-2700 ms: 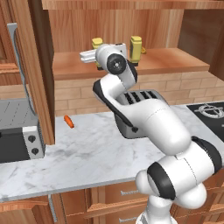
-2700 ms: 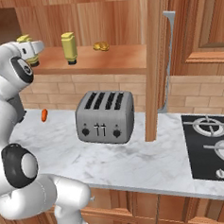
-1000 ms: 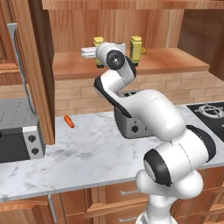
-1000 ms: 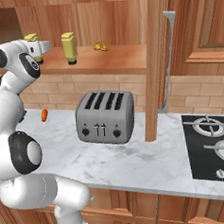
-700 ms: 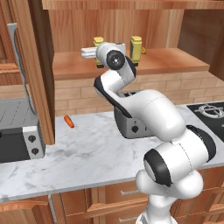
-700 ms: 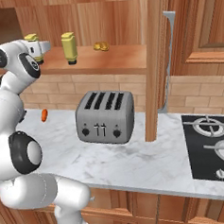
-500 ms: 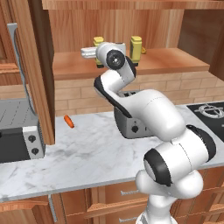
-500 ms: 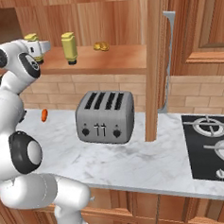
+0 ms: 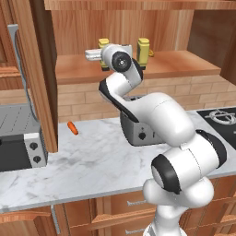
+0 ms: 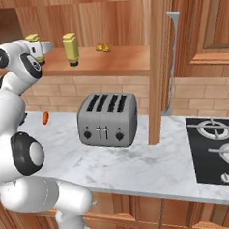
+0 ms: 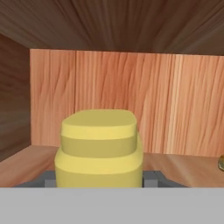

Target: Pick the mustard and mustard from the counter and place them in the cabinet.

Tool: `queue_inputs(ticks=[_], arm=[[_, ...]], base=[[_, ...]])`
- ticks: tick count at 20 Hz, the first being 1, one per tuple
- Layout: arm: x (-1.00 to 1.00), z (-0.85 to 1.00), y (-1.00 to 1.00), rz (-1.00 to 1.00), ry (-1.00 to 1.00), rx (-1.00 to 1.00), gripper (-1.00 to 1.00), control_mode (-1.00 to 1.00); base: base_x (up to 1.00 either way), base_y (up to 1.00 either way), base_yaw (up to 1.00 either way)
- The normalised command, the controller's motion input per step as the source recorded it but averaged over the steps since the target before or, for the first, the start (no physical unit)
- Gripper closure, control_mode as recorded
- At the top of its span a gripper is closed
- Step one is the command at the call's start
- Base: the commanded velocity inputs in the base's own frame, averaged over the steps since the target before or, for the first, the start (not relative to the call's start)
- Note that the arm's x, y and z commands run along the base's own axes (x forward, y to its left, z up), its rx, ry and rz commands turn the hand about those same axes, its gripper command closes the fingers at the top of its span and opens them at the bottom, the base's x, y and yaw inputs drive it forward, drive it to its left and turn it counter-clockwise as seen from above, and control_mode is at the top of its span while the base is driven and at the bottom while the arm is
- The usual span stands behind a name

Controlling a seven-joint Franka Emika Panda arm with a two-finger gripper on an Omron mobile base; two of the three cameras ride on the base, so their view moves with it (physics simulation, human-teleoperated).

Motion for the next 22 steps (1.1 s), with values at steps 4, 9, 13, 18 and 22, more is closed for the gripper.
queue_inputs(ticks=[4,9,13,18,22], arm=[[0.0,0.0,0.0,0.0,0.0,0.0,-1.0,-1.0],[0.0,0.0,0.0,0.0,0.0,0.0,-1.0,-1.0],[0.0,0.0,0.0,0.0,0.0,0.0,-1.0,-1.0],[-0.03,0.0,0.0,0.0,0.0,0.0,-1.0,-1.0],[-0.11,0.0,0.0,-0.01,0.0,0.0,-1.0,-1.0]], base=[[0.0,0.0,0.0],[0.0,0.0,0.0],[0.0,0.0,0.0],[0.0,0.0,0.0],[0.0,0.0,0.0]])
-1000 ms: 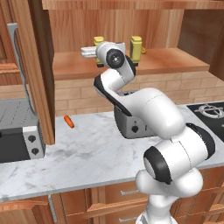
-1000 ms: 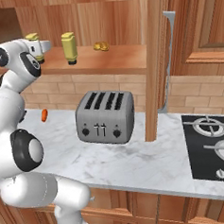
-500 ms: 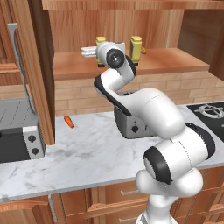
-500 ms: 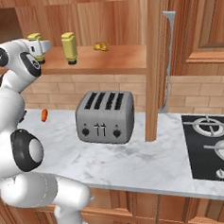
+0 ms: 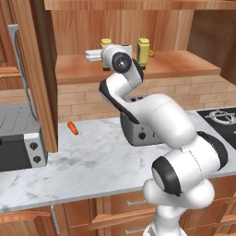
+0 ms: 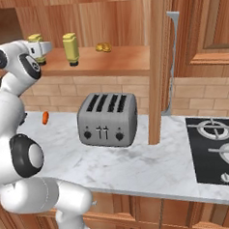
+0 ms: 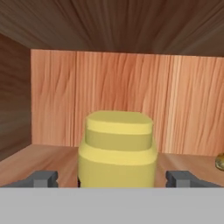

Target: Pick the mustard and mustard from the counter and place them in the cabinet.

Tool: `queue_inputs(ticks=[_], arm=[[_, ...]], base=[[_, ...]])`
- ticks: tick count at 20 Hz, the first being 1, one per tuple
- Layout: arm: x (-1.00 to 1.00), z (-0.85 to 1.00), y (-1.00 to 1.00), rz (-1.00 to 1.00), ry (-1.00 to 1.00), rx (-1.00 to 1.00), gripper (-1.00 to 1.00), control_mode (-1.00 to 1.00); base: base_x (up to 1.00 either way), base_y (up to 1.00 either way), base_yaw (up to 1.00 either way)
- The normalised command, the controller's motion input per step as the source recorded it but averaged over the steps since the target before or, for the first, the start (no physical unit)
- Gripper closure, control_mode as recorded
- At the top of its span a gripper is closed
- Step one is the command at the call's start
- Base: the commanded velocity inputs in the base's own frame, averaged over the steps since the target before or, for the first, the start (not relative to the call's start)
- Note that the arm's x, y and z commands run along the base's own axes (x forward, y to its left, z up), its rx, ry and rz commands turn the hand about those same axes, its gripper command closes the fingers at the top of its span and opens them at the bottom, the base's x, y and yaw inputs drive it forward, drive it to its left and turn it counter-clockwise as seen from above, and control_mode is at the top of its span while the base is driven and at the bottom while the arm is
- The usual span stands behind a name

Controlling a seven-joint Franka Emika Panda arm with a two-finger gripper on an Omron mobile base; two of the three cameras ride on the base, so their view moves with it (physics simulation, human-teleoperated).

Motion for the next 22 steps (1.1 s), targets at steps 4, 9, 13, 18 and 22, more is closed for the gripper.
queue_inputs(ticks=[4,9,13,18,22], arm=[[-0.21,0.0,0.0,0.0,0.0,0.0,-1.0,-1.0],[-0.3,0.0,-0.06,0.0,0.0,0.0,-1.0,-1.0],[-0.38,0.0,-0.11,0.0,0.0,0.0,-1.0,-1.0],[-0.5,0.0,-0.17,-0.01,-0.03,0.0,-1.0,-1.0],[-0.77,-0.17,-0.32,0.0,-0.04,-0.01,-1.0,-1.0]], base=[[0.0,0.0,0.0],[0.0,0.0,0.0],[0.0,0.0,0.0],[0.0,0.0,0.0],[0.0,0.0,0.0]])
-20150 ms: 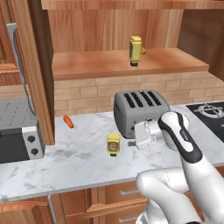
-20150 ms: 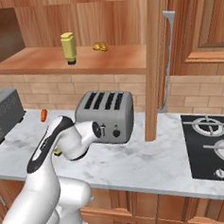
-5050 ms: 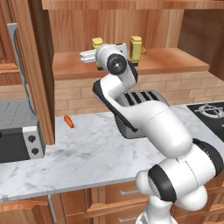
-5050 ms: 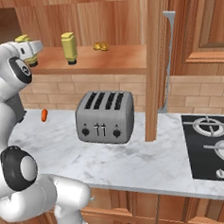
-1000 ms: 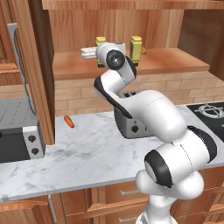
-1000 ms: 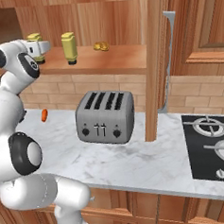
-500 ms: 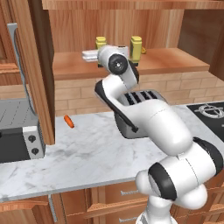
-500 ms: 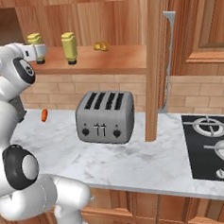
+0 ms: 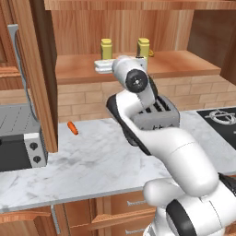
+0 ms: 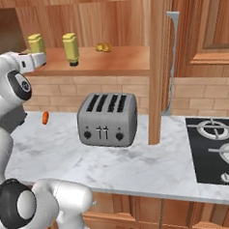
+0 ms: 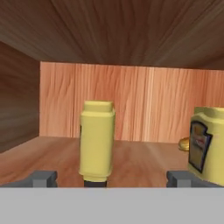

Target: Pick the mustard and mustard from the counter and place them in the cabinet.

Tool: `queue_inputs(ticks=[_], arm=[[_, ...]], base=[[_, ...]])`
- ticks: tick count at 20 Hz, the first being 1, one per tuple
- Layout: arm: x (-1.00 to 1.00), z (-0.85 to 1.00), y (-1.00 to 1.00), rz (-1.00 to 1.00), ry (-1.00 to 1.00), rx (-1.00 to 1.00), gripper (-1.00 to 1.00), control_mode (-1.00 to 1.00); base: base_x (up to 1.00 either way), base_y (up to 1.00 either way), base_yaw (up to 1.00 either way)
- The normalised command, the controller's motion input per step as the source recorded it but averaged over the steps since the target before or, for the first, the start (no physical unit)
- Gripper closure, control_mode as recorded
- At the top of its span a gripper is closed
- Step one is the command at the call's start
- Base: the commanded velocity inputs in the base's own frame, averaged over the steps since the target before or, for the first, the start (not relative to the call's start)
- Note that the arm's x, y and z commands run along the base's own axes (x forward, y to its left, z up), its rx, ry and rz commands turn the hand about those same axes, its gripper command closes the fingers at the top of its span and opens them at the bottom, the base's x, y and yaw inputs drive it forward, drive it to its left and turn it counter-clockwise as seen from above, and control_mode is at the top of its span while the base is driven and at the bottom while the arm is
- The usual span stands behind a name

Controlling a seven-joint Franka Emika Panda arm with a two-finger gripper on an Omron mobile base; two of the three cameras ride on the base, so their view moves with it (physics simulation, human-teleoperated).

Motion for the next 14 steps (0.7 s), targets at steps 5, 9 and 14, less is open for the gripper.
queue_inputs(ticks=[5,9,14], arm=[[-0.99,-0.34,-0.5,0.03,-0.07,-0.01,-1.0,-1.0],[-1.0,-0.44,-0.57,0.02,-0.07,0.04,-1.0,-1.0],[-1.0,-0.42,-0.54,0.0,-0.08,0.05,-1.0,-1.0]], base=[[0.0,0.0,0.0],[0.0,0.0,0.0],[0.0,0.0,0.0]])
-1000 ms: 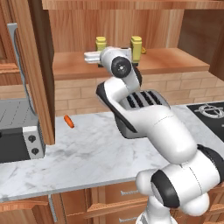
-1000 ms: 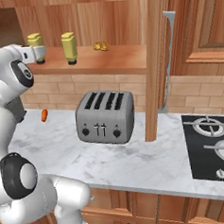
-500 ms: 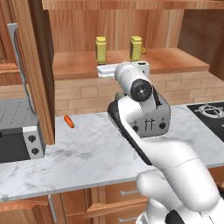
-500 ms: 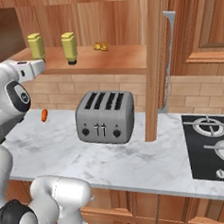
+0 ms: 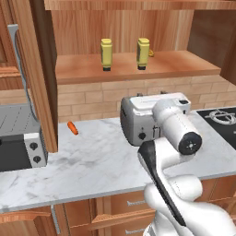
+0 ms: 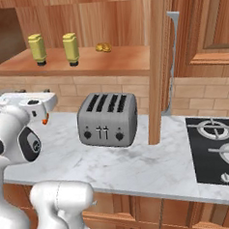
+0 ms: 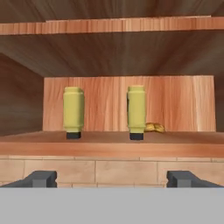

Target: Pick the mustard and mustard from the counter and place them in the cabinet.

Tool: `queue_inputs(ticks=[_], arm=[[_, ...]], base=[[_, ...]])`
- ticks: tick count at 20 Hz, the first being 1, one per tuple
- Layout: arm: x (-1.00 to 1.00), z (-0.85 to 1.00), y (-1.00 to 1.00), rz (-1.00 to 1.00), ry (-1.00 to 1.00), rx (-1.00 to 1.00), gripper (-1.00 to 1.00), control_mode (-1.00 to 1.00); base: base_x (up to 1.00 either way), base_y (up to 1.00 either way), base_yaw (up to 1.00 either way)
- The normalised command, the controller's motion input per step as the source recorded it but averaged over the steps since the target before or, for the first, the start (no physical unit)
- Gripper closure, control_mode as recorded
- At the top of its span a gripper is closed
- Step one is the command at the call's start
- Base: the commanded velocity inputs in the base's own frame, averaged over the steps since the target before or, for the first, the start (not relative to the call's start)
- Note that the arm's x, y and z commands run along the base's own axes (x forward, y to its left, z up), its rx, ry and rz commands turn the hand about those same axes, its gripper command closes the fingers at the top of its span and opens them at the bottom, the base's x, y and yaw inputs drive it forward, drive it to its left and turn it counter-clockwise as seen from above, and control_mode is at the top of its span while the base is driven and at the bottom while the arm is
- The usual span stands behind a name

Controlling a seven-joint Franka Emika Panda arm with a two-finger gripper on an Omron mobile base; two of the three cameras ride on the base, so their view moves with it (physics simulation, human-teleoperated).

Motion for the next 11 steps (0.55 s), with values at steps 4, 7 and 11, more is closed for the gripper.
queue_inputs(ticks=[4,7,11], arm=[[-0.71,-0.25,-0.25,-0.01,-0.05,0.01,-1.0,-1.0],[0.0,0.0,-0.05,0.0,0.0,0.02,-1.0,-1.0],[-0.49,-0.07,-0.06,0.01,-0.08,0.0,-1.0,-1.0]], base=[[0.0,0.0,0.0],[0.0,0.0,0.0],[0.0,0.0,0.0]])
